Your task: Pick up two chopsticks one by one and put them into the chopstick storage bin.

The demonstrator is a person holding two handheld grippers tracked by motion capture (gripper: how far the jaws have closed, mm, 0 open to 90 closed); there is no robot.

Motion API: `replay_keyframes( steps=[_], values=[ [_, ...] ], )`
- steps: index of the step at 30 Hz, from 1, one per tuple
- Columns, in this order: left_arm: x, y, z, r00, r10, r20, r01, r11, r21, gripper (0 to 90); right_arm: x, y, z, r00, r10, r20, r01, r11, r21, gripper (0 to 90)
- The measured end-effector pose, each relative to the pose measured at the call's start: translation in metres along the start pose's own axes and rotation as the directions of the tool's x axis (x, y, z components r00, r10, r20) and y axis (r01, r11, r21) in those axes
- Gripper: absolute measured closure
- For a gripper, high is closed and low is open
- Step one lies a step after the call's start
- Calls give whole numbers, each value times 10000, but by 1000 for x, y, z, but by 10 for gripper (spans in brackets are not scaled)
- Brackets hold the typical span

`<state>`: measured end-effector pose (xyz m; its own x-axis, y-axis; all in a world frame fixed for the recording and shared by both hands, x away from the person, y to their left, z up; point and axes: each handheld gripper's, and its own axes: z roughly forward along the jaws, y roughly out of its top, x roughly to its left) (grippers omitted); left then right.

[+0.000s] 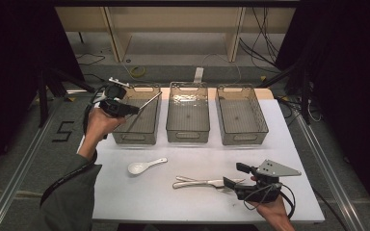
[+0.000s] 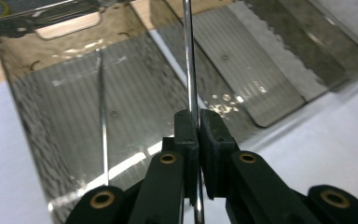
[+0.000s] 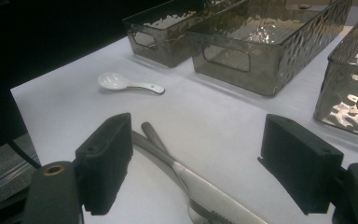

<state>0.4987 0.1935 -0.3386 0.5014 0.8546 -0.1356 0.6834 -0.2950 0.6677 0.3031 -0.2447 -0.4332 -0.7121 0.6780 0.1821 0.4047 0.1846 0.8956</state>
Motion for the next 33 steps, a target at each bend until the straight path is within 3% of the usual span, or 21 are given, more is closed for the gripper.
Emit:
replay_keyframes(
  steps=[7,15,25,33],
  values=[
    [20,7,11,9980,-433,-460,432,9991,-45,855,0,0,0,10000,37,-19,-37,10000,9,259],
    [46,8,32,9905,-1183,-707,1177,9930,-126,855,-1,0,0,10000,41,-30,-41,10000,-18,259],
    [54,9,51,9851,-1453,-919,1445,9894,-158,854,0,0,0,10000,23,-66,-24,10000,-22,259],
    [57,10,62,9849,-1449,-949,1447,9894,-92,853,0,0,-1,10000,32,-84,-33,10000,-66,260]
  ],
)
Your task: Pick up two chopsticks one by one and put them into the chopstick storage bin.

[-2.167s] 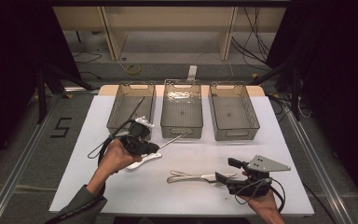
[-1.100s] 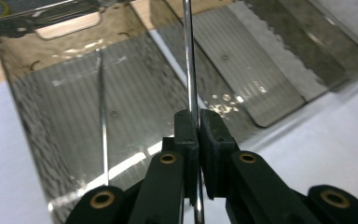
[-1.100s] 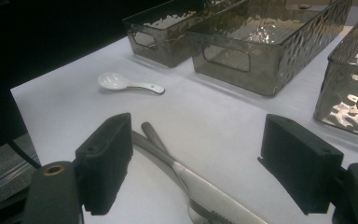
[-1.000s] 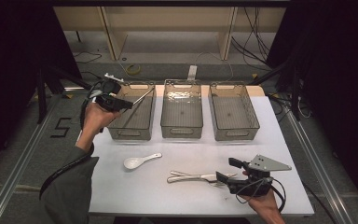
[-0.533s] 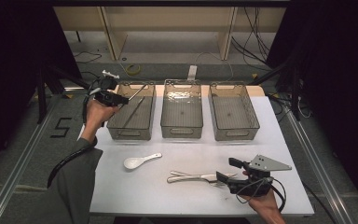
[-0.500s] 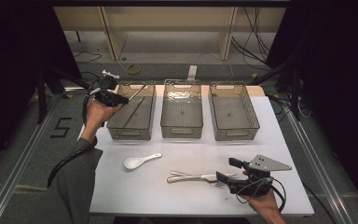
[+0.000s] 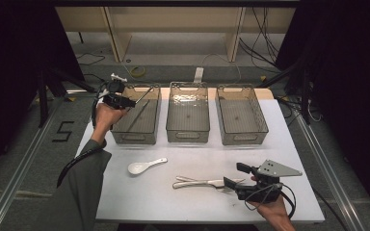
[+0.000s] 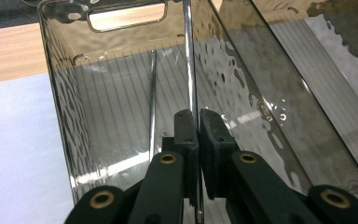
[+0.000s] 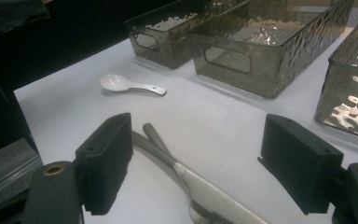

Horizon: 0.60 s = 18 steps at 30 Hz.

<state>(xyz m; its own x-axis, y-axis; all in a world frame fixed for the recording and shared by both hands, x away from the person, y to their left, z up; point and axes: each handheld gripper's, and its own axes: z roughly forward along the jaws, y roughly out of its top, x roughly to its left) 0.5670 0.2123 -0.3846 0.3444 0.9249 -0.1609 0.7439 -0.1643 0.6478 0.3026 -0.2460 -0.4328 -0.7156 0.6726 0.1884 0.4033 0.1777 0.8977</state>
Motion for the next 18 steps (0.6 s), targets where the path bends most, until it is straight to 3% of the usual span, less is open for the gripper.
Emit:
replay_keyframes(
  steps=[4,5,6,8,13,18],
  values=[
    [3,0,5,9999,-78,-86,76,9997,-212,839,0,0,0,10000,-15,-11,15,10000,-3,260],
    [3,0,7,9998,-101,-151,99,9998,-190,821,0,0,0,10000,-1,-13,1,10000,9,260],
    [4,-1,8,9997,-139,-190,134,9996,-260,748,0,0,0,10000,8,-15,-8,10000,12,260],
    [4,-1,8,9996,-273,-39,271,9988,-418,698,0,0,0,10000,-10,-14,10,10000,4,260],
    [0,-2,3,9997,-69,216,79,9989,-453,626,0,0,0,10000,-4,6,4,10000,17,260],
    [-9,-5,-6,9971,-43,754,76,9990,-435,469,0,0,0,10000,-9,17,9,10000,12,260]
  ],
)
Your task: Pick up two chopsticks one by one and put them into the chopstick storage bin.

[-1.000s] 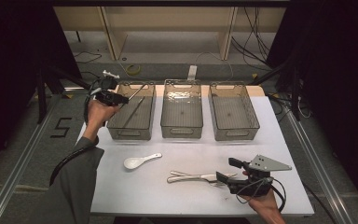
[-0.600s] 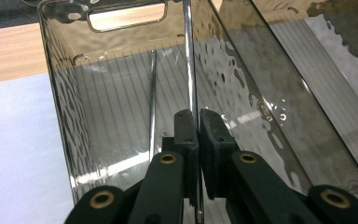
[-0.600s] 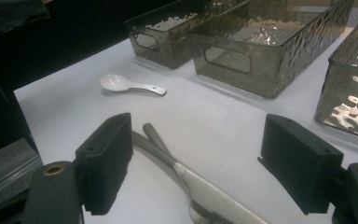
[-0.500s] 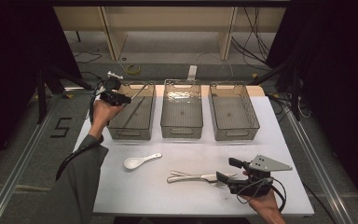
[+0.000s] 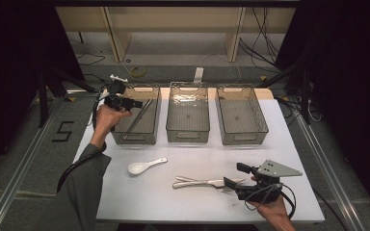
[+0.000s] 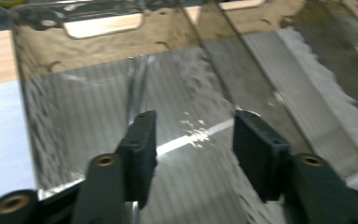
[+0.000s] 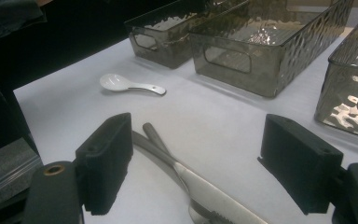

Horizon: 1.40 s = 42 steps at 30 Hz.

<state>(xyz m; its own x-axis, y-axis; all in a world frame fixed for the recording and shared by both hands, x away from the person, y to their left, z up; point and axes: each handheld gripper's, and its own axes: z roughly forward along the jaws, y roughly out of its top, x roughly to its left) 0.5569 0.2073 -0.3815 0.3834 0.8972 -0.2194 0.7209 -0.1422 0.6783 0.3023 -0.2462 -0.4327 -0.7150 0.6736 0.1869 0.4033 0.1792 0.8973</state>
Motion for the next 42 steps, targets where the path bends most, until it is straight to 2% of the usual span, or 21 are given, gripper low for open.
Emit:
replay_keyframes(
  steps=[1,2,4,9,13,17,21,24,26,28,32,42],
  values=[
    [-3,-1,-3,9999,68,126,-69,10000,19,469,0,0,0,10000,0,0,0,10000,0,260],
    [-6,-3,-5,9996,142,249,-142,9999,7,416,0,0,0,10000,1,22,-1,10000,9,260],
    [-15,-8,-13,9979,359,542,-360,9994,11,374,0,0,0,10000,-1,14,1,10000,3,260],
    [-26,-17,-24,9939,666,877,-655,9977,-155,328,0,0,0,10000,-25,16,25,10000,12,260],
    [-32,-25,-32,9896,946,1083,-925,9954,-240,304,0,0,1,10000,-2,23,2,10000,35,260],
    [-39,-30,-37,9868,1204,1085,-1183,9927,-252,278,1,0,1,10000,-68,37,68,10000,31,260],
    [-46,-38,-38,9818,1510,1153,-1512,9885,-67,257,1,1,0,10000,-54,20,54,10000,-10,260],
    [-50,-43,-41,9797,1589,1223,-1594,9872,-50,240,2,1,0,10000,-86,14,86,10000,13,261],
    [-54,-45,-42,9760,1774,1263,-1791,9838,18,236,2,1,0,10000,-72,11,72,10000,3,260],
    [-57,-48,-40,9695,1988,1437,-2031,9790,160,226,2,1,0,10000,-95,11,95,10000,27,260],
    [-64,-55,-34,9633,2284,1412,-2383,9695,574,216,2,1,1,9999,-110,-2,110,9999,48,260],
    [-72,-68,-28,9544,2535,1575,-2705,9578,975,197,3,1,1,9999,-141,-14,141,9999,43,260]
  ],
)
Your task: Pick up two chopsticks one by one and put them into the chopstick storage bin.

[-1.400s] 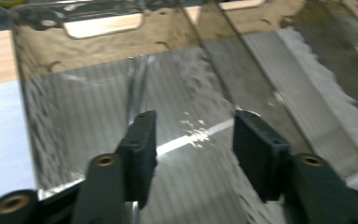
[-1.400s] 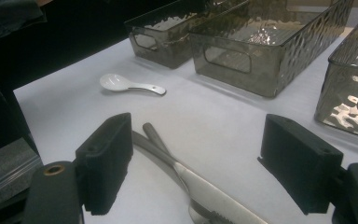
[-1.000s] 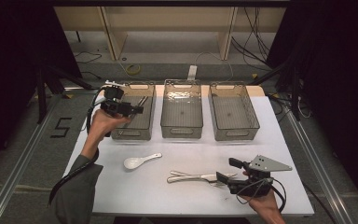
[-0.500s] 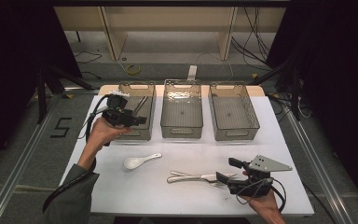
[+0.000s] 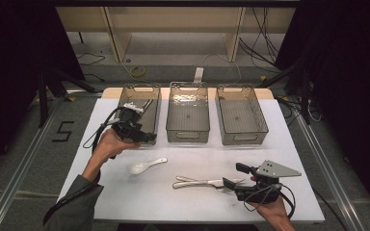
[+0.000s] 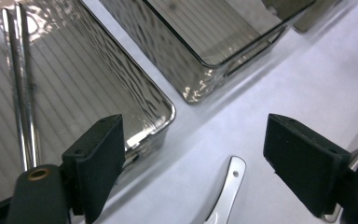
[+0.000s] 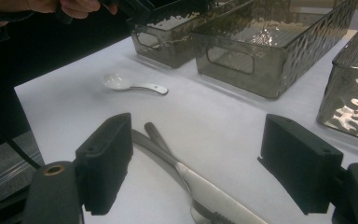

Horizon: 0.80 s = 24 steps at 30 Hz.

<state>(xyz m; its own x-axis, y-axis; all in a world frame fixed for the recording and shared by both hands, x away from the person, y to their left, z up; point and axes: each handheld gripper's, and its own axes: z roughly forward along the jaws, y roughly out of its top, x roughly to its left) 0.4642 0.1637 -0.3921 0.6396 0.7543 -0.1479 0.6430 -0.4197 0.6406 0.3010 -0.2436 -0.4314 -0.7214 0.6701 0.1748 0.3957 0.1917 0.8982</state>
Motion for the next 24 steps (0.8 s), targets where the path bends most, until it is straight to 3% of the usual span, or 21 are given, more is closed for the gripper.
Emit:
replay_keyframes(
  steps=[9,24],
  values=[
    [-11,-7,4,9991,409,131,-413,9986,338,189,0,0,0,10000,-30,1,30,10000,28,260],
    [-20,-18,16,9974,621,378,-650,9946,805,183,-2,-1,-1,10000,-16,-21,16,10000,26,260]
  ],
)
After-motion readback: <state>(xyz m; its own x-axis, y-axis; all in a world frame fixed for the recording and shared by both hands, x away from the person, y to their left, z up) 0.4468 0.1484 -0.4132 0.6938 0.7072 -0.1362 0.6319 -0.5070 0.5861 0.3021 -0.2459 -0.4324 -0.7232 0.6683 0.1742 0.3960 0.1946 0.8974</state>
